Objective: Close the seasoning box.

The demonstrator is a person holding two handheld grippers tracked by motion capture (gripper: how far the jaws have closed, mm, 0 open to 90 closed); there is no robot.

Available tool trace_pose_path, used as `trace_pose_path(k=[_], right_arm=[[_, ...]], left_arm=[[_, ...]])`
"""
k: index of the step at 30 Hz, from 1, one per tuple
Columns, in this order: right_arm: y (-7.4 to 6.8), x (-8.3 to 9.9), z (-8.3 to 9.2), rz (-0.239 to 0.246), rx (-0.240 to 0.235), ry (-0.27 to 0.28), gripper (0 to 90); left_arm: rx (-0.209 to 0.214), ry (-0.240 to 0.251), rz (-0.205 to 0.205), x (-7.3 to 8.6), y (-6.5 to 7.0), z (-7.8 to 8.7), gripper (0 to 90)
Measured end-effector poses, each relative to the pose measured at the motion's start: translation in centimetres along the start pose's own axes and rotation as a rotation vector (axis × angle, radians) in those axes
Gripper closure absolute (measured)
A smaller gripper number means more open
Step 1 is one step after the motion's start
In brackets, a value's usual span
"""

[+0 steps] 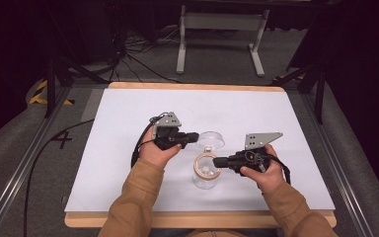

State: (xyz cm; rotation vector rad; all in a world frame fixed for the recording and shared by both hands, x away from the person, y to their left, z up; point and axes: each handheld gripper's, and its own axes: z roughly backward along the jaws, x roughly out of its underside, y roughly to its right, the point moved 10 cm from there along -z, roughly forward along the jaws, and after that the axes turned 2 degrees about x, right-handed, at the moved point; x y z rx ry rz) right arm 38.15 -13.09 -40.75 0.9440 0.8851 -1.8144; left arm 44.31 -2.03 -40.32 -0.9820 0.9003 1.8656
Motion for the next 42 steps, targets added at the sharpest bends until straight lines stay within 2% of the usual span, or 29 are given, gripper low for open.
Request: trace_pose_path(k=[2, 6, 8, 11, 16, 17, 24, 34, 42], right_arm=[[0.0, 0.0, 0.0, 0.002, -0.002, 0.0, 90.0], [-0.2, 0.0, 0.1, 0.002, -0.007, -0.007, 90.0], [-0.3, 0.0, 0.1, 0.007, -0.009, -0.012, 90.0], [-0.4, 0.1, 0.1, 0.006, -0.015, -0.018, 90.0], [-0.7, 0.2, 0.1, 0.019, -0.027, -0.038, 90.0], [-0.8, 0.3, 0.1, 0.021, -0.029, -0.045, 90.0], [-1.3, 1.0, -0.2, 0.04, -0.052, -0.115, 90.0], [-2.0, 2.0, -0.5, 0.077, -0.059, -0.215, 90.0], [-1.9, 2.7, -0.3, 0.059, -0.067, -0.274, 90.0]], left_arm=[[0.021, -0.022, -0.008, 0.1, 0.4, 0.1, 86.7], [0.037, -0.024, -0.02, 0.0, 0.8, 0.0, 85.3], [0.034, -0.031, -0.025, 0.0, 0.8, 0.0, 84.4], [0.027, -0.034, -0.01, 0.0, 0.7, 0.2, 82.6], [0.011, -0.047, -0.007, 0.0, 0.3, 1.5, 79.6], [0.007, -0.037, 0.0, -0.1, 0.2, 1.6, 79.4], [-0.02, -0.046, 0.014, 0.0, -0.5, 3.0, 77.9], [-0.032, -0.075, 0.02, 0.4, -0.7, 2.9, 75.8], [-0.036, -0.103, 0.017, 0.8, -0.8, 2.5, 75.4]])
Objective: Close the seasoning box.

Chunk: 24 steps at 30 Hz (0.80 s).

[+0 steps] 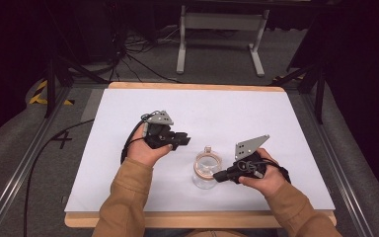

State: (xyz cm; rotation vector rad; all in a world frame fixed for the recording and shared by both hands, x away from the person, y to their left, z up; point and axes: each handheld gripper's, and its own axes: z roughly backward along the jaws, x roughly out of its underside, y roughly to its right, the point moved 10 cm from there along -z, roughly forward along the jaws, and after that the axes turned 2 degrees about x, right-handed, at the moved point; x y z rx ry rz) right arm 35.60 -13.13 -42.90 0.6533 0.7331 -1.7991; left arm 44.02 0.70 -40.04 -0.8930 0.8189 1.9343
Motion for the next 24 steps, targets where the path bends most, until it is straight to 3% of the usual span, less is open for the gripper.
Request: trace_pose_path(k=[11, 21, 24], right_arm=[[0.0, 0.7, 0.1, -0.003, -0.015, -0.056, 90.0], [0.0, 0.4, 0.6, 0.0, -0.015, -0.034, 90.0], [0.4, -0.4, 1.5, -0.002, -0.007, 0.007, 86.3]], left_arm=[[0.002, -0.006, 0.003, 0.1, 0.0, 0.0, 74.7], [-0.01, -0.002, 0.003, 0.1, -0.2, 0.2, 70.2], [-0.024, -0.001, 0.018, 0.3, -0.3, 0.5, 65.0]])
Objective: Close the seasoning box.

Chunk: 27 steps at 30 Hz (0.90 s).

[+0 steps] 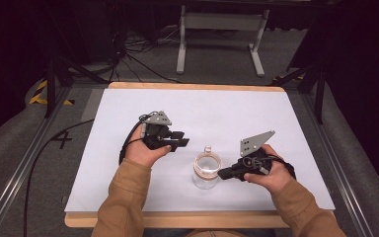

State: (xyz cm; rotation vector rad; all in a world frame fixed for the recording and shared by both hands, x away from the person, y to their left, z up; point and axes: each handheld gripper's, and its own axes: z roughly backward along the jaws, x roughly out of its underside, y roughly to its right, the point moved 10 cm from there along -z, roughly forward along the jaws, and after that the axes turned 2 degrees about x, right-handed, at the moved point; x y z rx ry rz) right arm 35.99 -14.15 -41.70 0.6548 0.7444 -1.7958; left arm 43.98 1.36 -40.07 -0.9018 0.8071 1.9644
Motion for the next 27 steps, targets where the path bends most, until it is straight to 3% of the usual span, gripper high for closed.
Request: trace_pose_path(k=[5, 13, 19, 23, 24, 25, 27], right_arm=[[0.8, -0.9, 1.2, -0.011, 0.027, 0.056, 76.8], [4.5, -1.5, 3.8, -0.054, 0.162, 0.149, 68.3], [8.7, -0.2, 5.9, -0.125, 0.293, 0.196, 58.2], [10.9, 1.2, 6.7, -0.158, 0.355, 0.194, 52.2], [10.9, 1.2, 6.7, -0.158, 0.355, 0.194, 52.2], [12.2, 2.1, 6.9, -0.181, 0.383, 0.187, 49.6], [13.0, 2.9, 6.8, -0.202, 0.394, 0.17, 48.8]], left_arm=[[-0.019, 0.003, 0.013, 0.5, -0.3, 0.8, 63.1], [-0.054, 0.011, 0.035, 1.3, -1.1, 1.6, 61.6], [-0.072, -0.007, 0.06, 2.4, -2.5, 1.2, 61.6], [-0.083, -0.016, 0.078, 3.1, -3.4, 0.8, 60.5], [-0.083, -0.016, 0.078, 3.1, -3.4, 0.8, 60.1], [-0.087, -0.021, 0.07, 3.3, -3.8, 0.8, 59.7], [-0.092, -0.032, 0.084, 3.9, -4.4, 0.6, 59.6]])
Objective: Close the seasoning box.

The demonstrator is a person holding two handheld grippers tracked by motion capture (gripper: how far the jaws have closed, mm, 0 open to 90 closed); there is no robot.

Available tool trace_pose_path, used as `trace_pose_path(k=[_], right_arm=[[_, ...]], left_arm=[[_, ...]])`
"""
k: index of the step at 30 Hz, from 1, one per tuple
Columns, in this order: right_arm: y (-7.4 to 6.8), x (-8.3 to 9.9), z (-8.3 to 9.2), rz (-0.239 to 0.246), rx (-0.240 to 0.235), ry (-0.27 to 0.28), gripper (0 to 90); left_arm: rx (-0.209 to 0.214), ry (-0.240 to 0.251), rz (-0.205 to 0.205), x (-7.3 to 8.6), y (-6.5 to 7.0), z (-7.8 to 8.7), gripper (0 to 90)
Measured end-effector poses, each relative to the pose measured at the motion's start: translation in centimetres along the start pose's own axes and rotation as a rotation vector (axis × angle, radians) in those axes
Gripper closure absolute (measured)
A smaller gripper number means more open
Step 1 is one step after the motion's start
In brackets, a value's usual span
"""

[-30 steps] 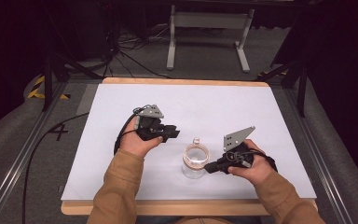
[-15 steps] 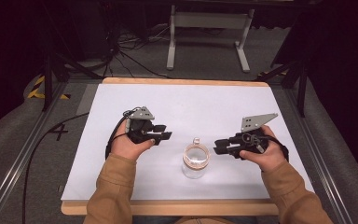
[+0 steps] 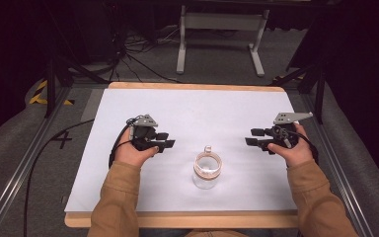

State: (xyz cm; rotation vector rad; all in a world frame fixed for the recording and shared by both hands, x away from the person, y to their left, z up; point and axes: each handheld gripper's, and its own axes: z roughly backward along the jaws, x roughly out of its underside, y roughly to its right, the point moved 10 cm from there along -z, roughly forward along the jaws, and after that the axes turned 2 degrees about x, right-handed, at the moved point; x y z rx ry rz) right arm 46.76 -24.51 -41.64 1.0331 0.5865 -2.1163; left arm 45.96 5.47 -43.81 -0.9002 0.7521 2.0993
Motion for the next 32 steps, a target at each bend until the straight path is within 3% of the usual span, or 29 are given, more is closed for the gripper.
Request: trace_pose_path(k=[6, 11, 15, 21, 32], right_arm=[[2.7, 2.2, -1.0, -0.053, 0.051, -0.045, 47.2], [4.9, 4.6, -2.1, -0.063, 0.1, -0.095, 47.3], [6.2, 6.3, -2.9, -0.058, 0.129, -0.133, 47.7], [6.8, 7.2, -3.3, -0.042, 0.136, -0.143, 47.4], [6.6, 7.0, -3.3, -0.043, 0.13, -0.136, 46.7]], left_arm=[[-0.026, -0.03, 0.007, 1.1, -1.5, -0.7, 58.0], [-0.06, -0.085, 0.016, 3.0, -3.3, -1.6, 56.4], [-0.055, -0.09, 0.024, 3.6, -3.9, -2.1, 55.0], [-0.058, -0.097, 0.021, 3.9, -4.2, -2.3, 53.4], [-0.056, -0.092, 0.015, 3.7, -3.9, -2.3, 51.9]])
